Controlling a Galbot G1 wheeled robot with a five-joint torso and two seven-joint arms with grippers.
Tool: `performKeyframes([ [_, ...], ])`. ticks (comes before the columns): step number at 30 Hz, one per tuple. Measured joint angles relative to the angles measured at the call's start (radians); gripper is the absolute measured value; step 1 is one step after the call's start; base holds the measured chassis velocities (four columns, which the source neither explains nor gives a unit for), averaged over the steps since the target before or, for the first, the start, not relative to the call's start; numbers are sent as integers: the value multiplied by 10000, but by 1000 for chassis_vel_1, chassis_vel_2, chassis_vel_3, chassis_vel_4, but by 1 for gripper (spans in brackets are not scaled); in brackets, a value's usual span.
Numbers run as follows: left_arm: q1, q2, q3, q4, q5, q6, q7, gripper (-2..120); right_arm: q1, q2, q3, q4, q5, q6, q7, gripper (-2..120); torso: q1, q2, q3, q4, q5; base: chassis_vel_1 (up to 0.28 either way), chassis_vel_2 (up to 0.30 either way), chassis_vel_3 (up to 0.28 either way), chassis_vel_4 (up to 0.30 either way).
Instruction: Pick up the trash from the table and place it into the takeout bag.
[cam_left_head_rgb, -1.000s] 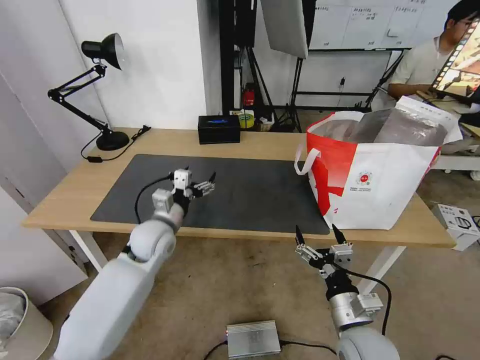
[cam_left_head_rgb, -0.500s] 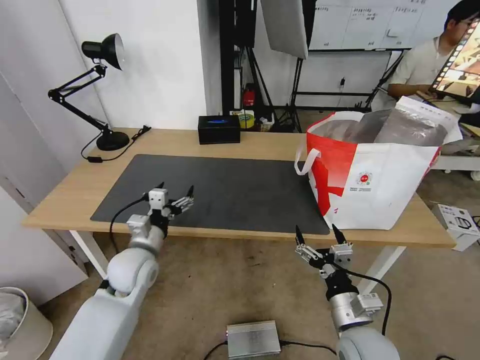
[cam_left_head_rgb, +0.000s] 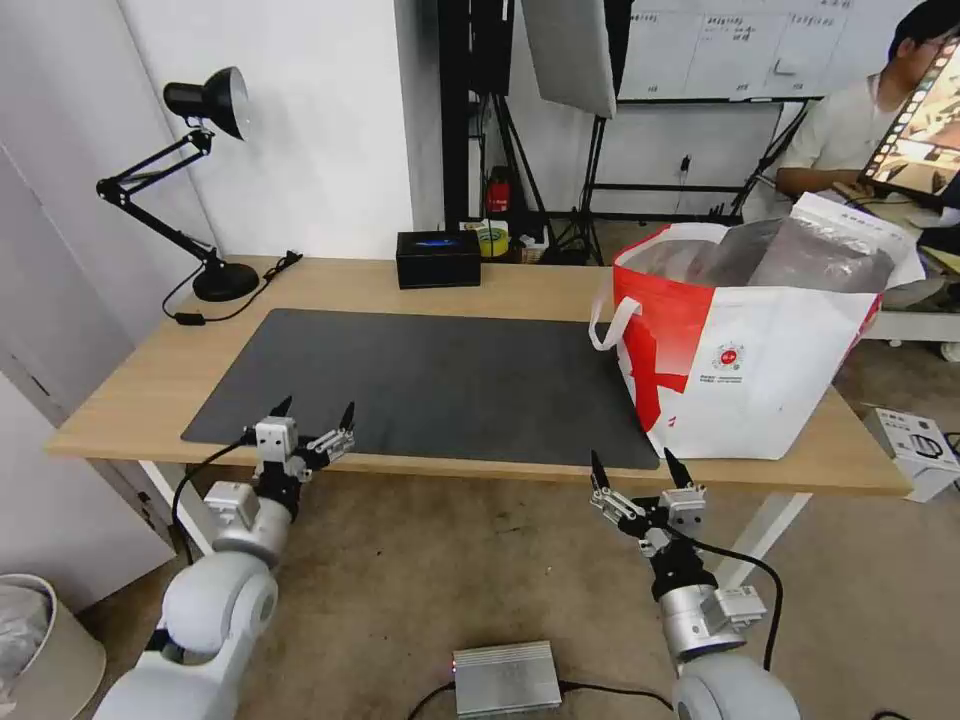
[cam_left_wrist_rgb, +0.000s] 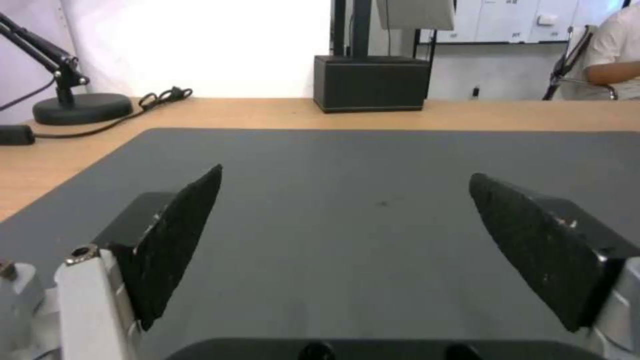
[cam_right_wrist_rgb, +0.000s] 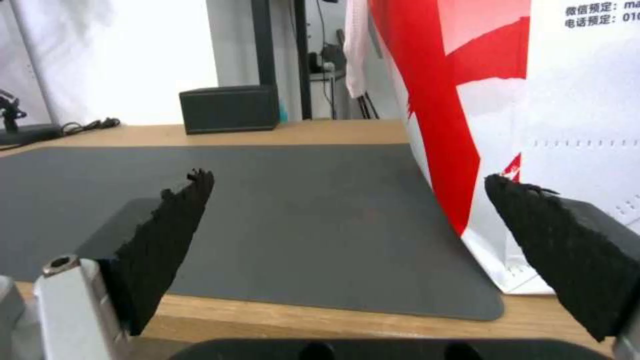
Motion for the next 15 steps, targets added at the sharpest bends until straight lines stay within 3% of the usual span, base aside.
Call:
performKeyframes([
  [15,585,-493,-190,-273,163,-625,378,100,0,0,0,0,0,0,0,100,0,-1,0,-1,1,0,0,0,0],
])
